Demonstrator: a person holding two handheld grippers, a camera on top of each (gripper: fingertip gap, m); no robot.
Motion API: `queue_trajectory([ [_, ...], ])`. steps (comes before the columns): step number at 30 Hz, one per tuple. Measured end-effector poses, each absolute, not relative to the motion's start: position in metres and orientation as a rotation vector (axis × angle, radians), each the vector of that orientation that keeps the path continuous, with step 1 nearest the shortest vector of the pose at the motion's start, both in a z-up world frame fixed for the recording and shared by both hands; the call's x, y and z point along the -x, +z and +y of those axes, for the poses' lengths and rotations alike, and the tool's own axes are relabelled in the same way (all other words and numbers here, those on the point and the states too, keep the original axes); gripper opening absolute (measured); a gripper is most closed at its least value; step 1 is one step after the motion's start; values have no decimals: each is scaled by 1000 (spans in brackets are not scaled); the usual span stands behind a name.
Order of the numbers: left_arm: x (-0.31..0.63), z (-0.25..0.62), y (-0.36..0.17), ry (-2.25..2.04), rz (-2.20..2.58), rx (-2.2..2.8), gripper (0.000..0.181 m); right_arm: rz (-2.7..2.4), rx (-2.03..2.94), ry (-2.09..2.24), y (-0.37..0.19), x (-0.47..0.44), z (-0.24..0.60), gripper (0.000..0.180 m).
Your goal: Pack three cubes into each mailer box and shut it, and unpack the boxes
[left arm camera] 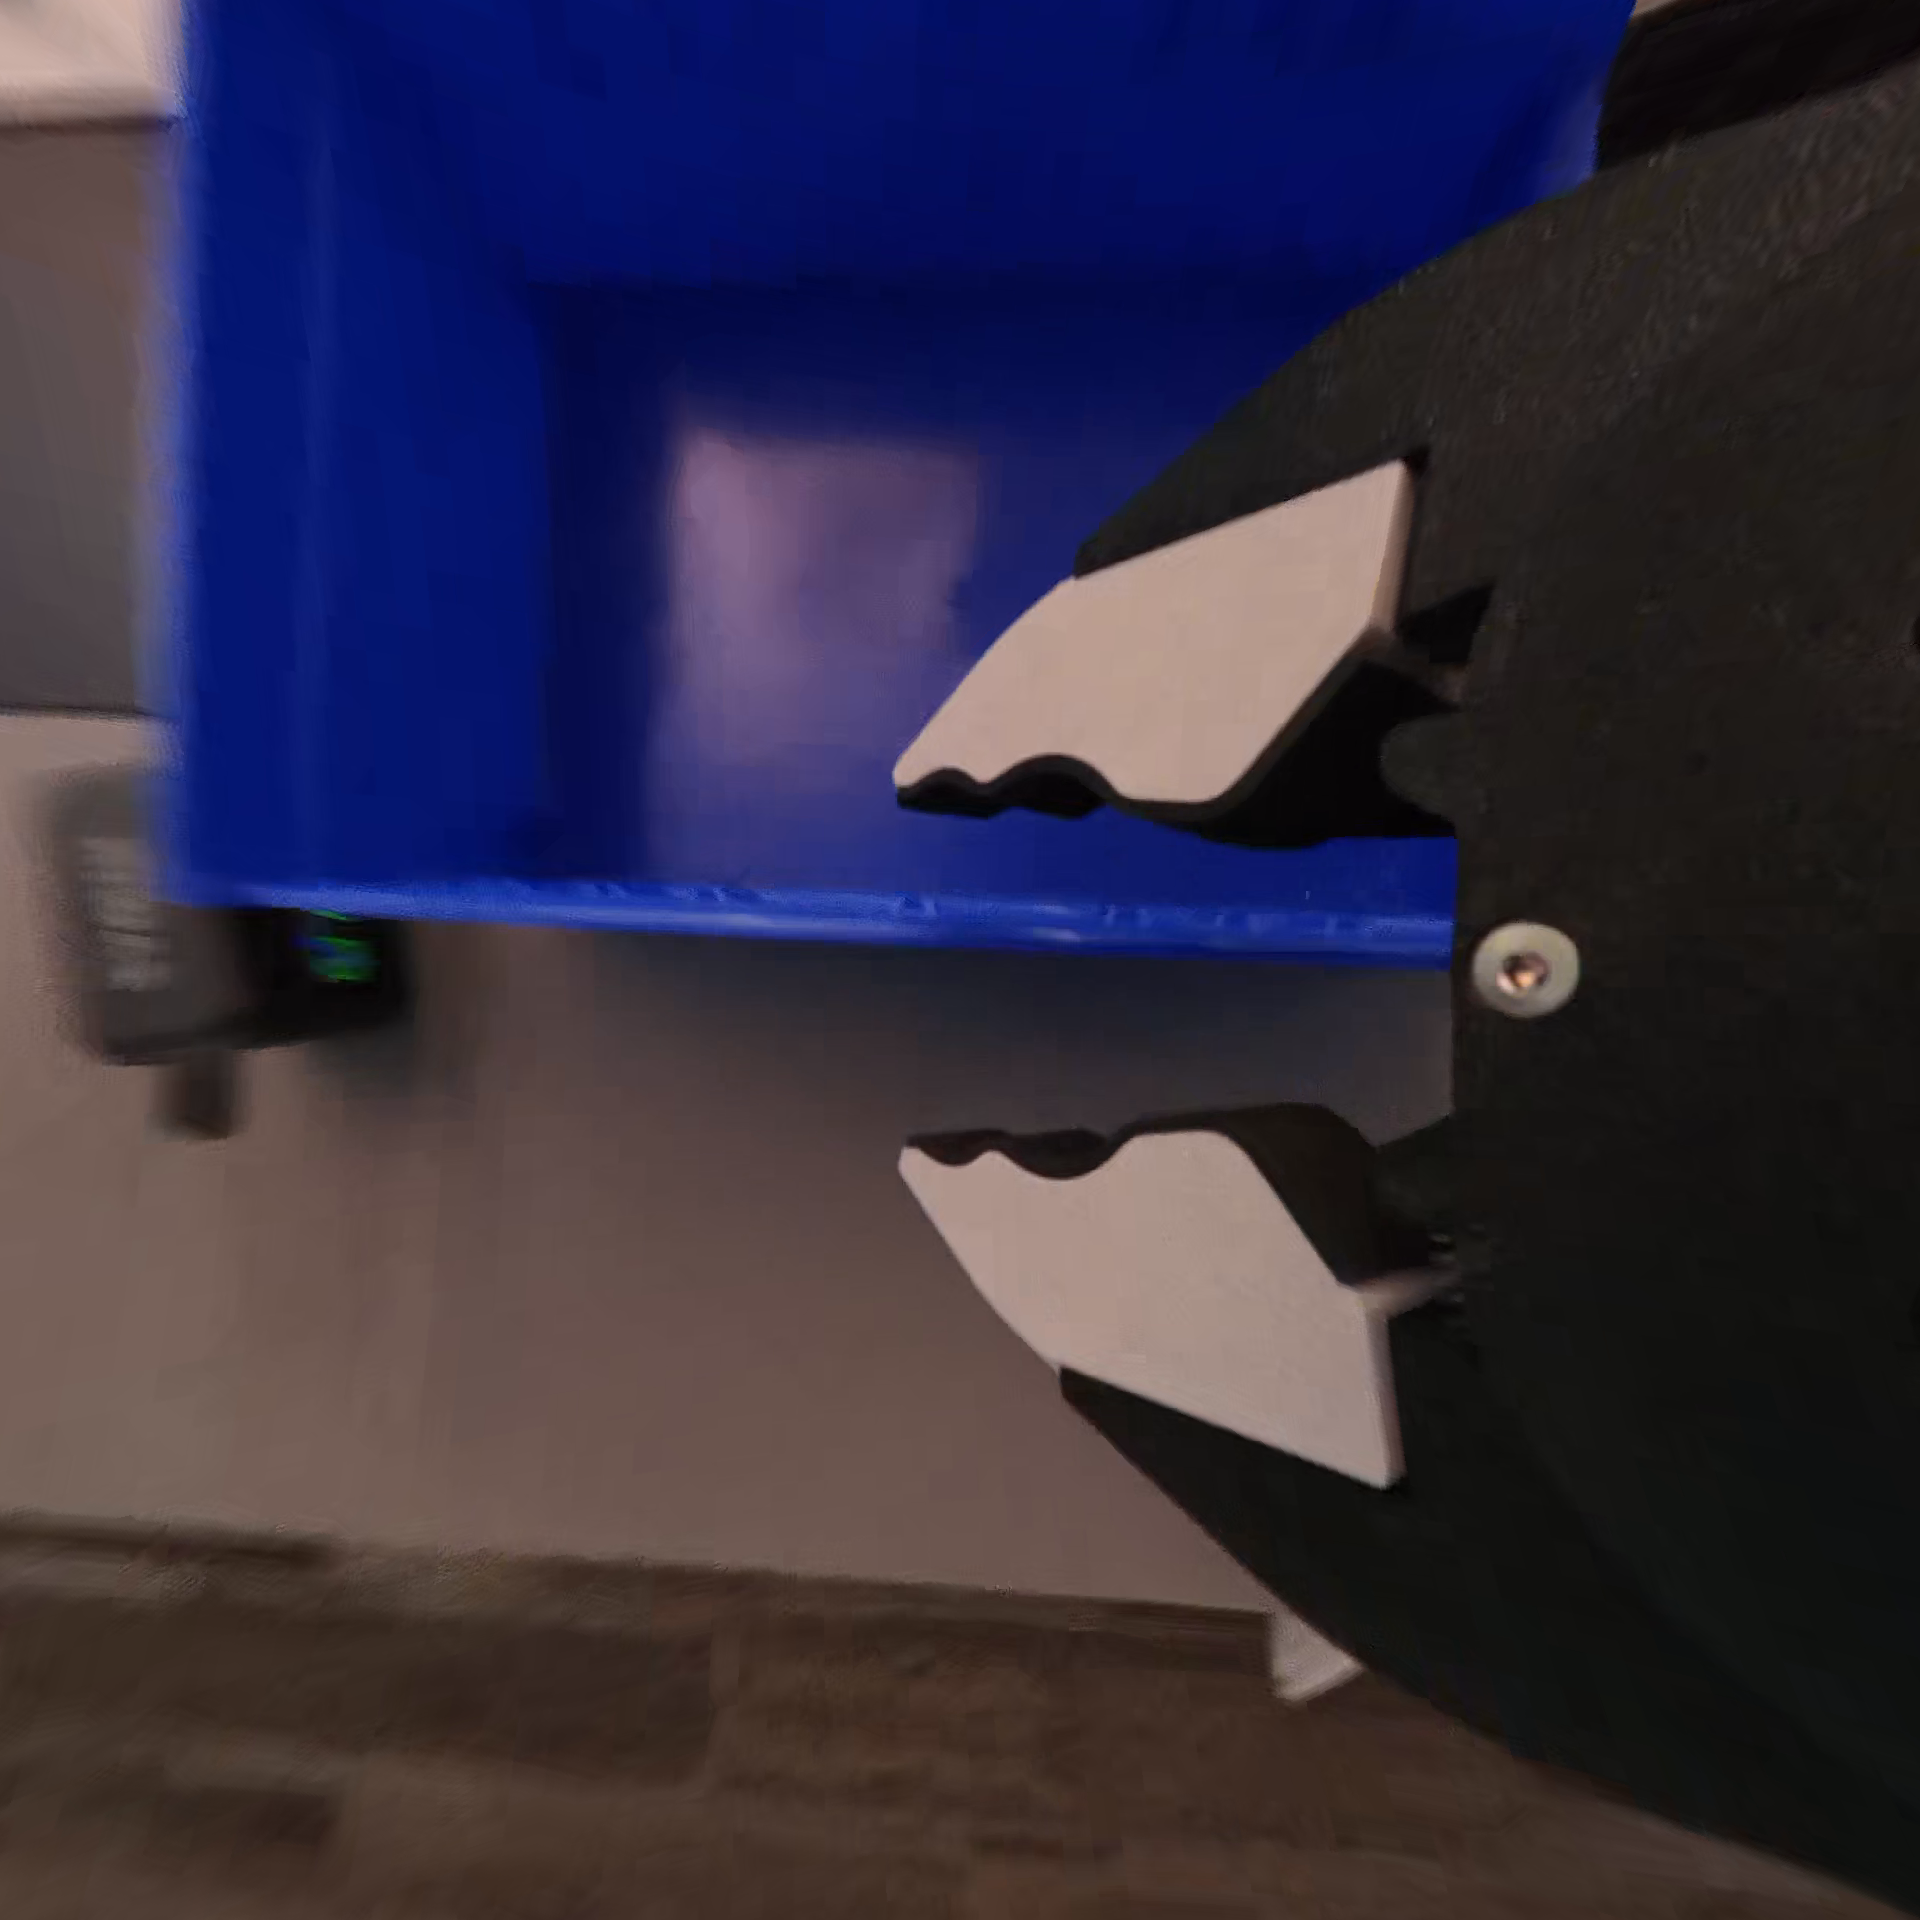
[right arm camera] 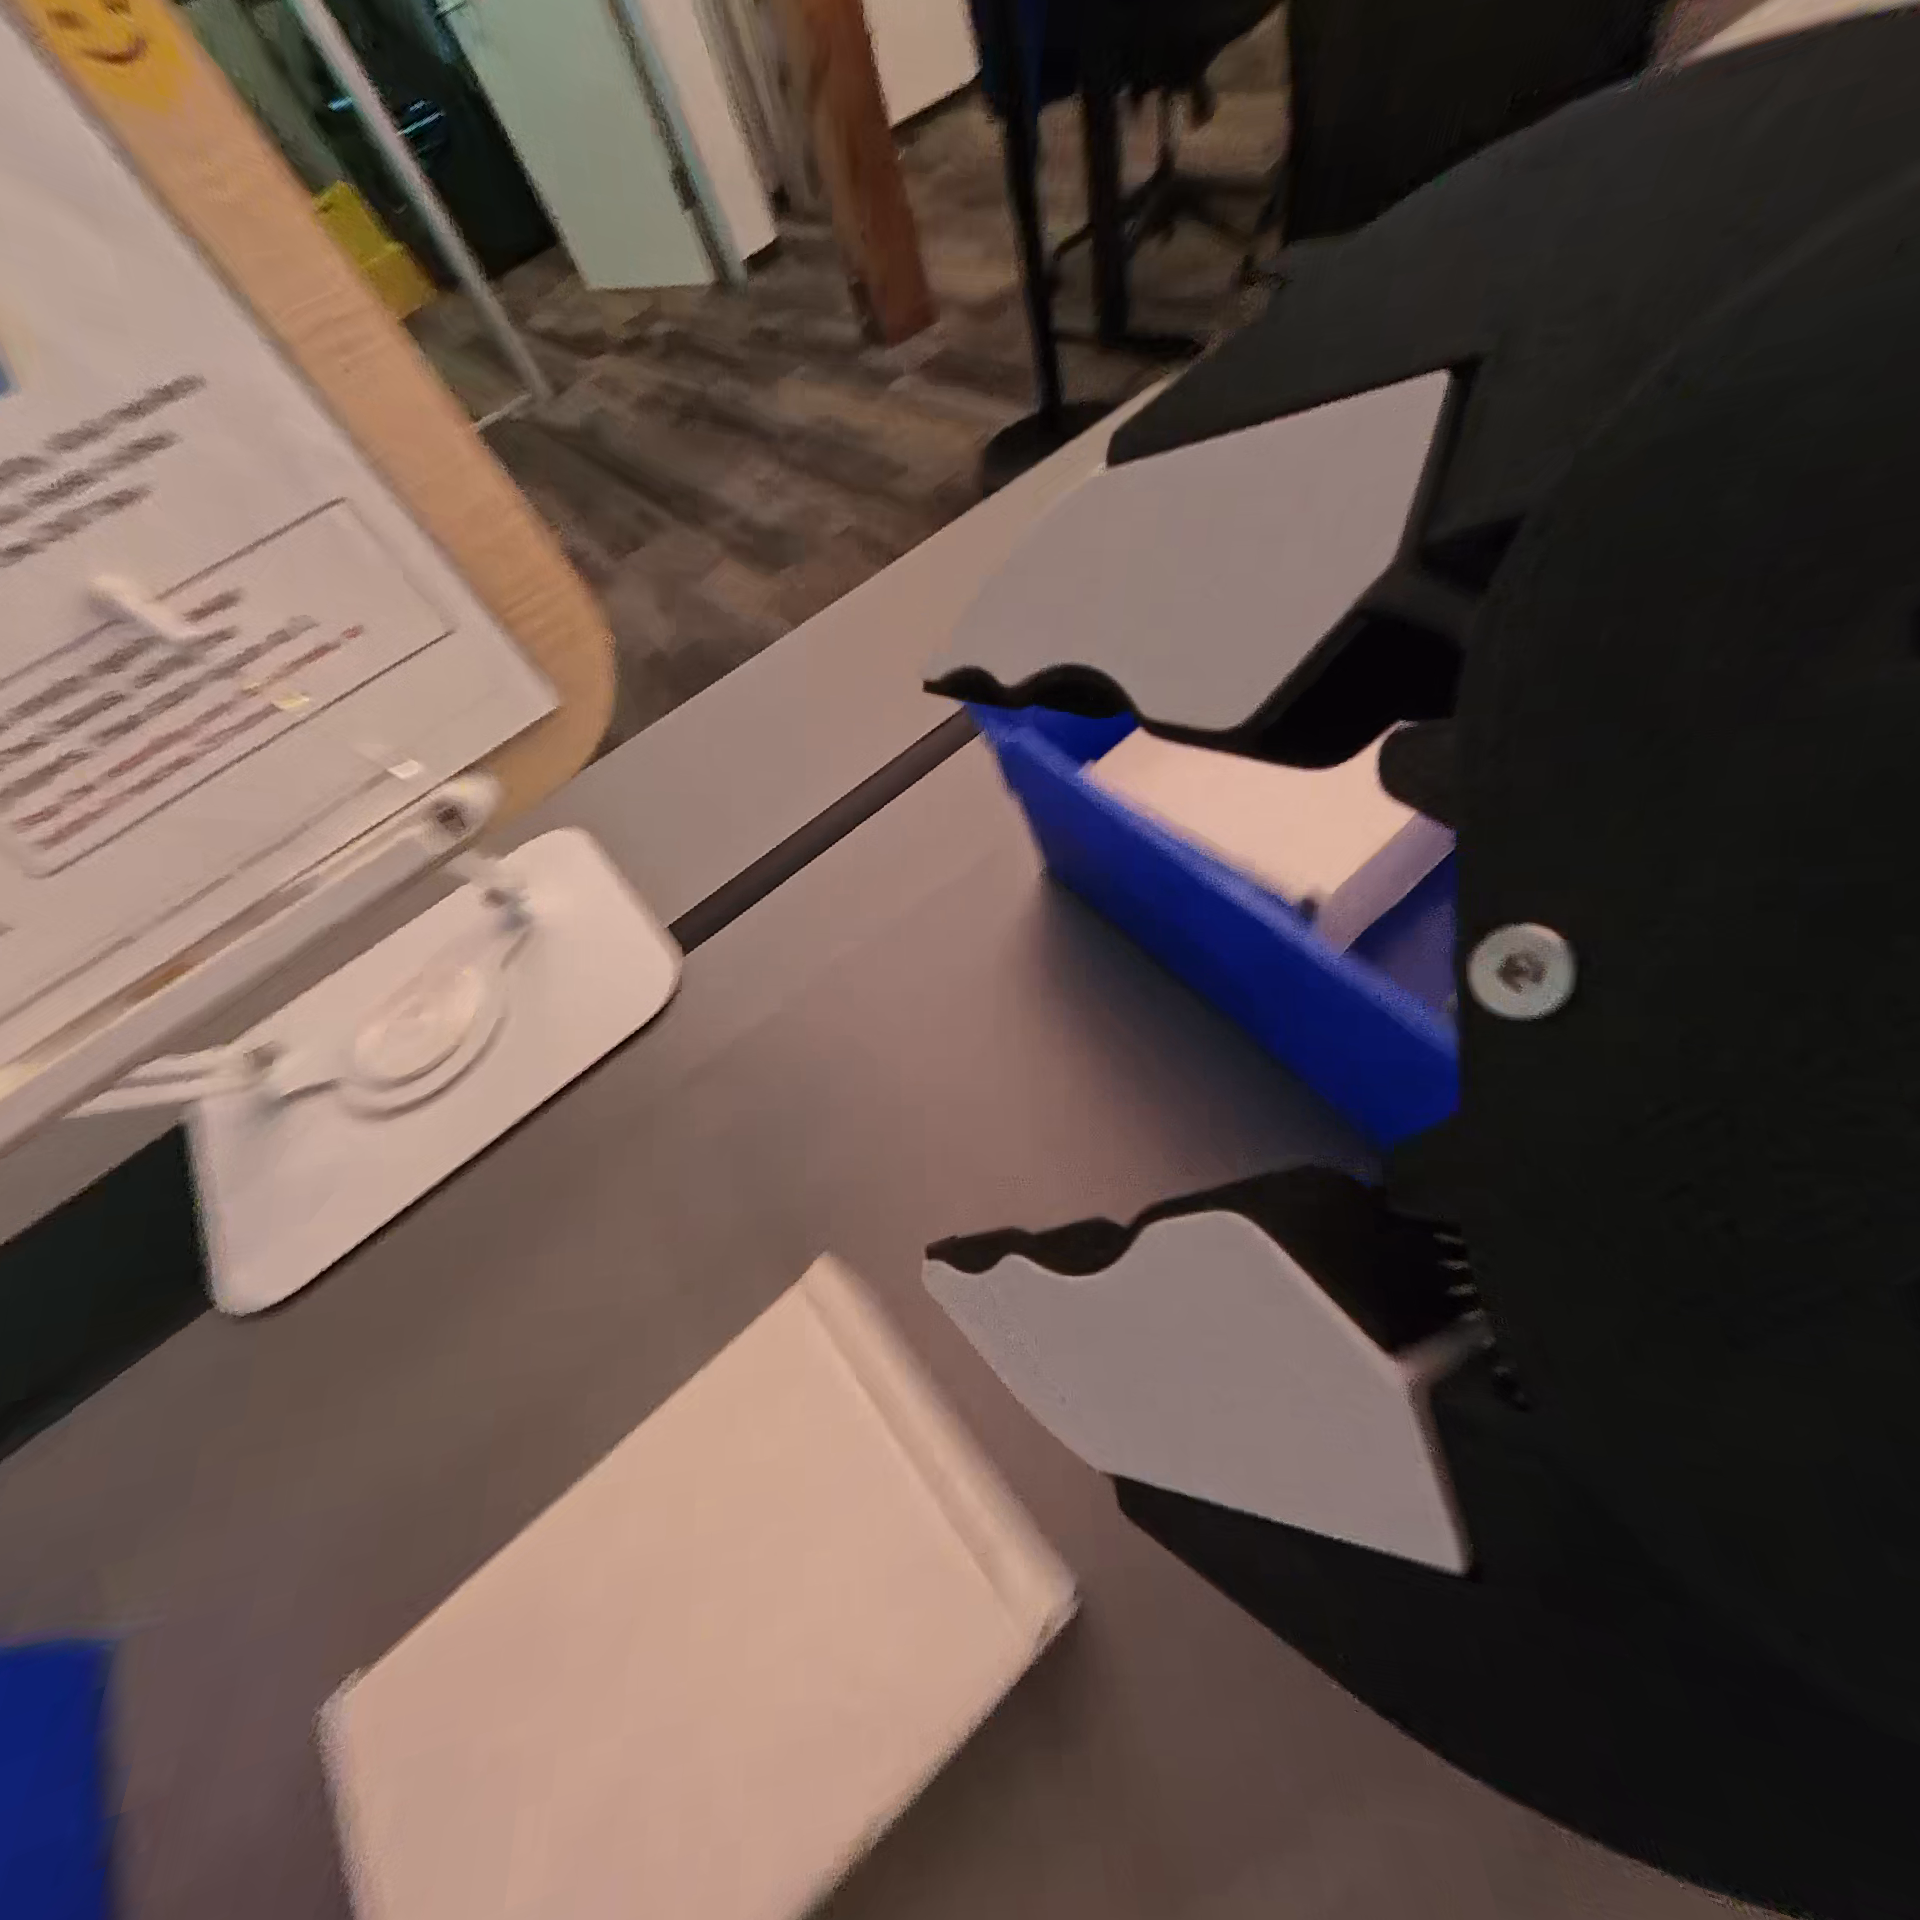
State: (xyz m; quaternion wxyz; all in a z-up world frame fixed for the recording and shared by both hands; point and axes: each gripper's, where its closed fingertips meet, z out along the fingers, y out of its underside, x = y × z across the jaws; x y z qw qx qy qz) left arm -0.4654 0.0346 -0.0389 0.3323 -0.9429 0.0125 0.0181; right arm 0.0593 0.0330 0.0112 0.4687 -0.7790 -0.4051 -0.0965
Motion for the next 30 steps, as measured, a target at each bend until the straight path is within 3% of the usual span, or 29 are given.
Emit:
queue_trajectory([
  [2,418,19,2,-89,176,2260,50,-1014,1810,-43,5,-22,11,97],
  [5,307,-25,29,-315,544,2025,51,-1011,1724,84,-23,6,-16,93],
  [7,251,-44,17,-242,732,1943,64,-966,1705,105,-38,13,-22,92],
  [11,173,-58,-34,-131,940,1925,67,-932,1750,130,-63,23,-31,86],
  [14,147,-57,-65,-268,928,2028,69,-1001,1837,17,-94,13,-31,82],
  [19,132,-70,-120,-425,992,2323,83,-996,1985,240,-122,17,-41,72],
  [23,132,-55,-134,-354,1004,2321,80,-964,2024,419,-124,25,-46,66],
  [30,129,-37,-159,-261,1069,2417,94,-949,2032,462,-130,28,-44,60],
])
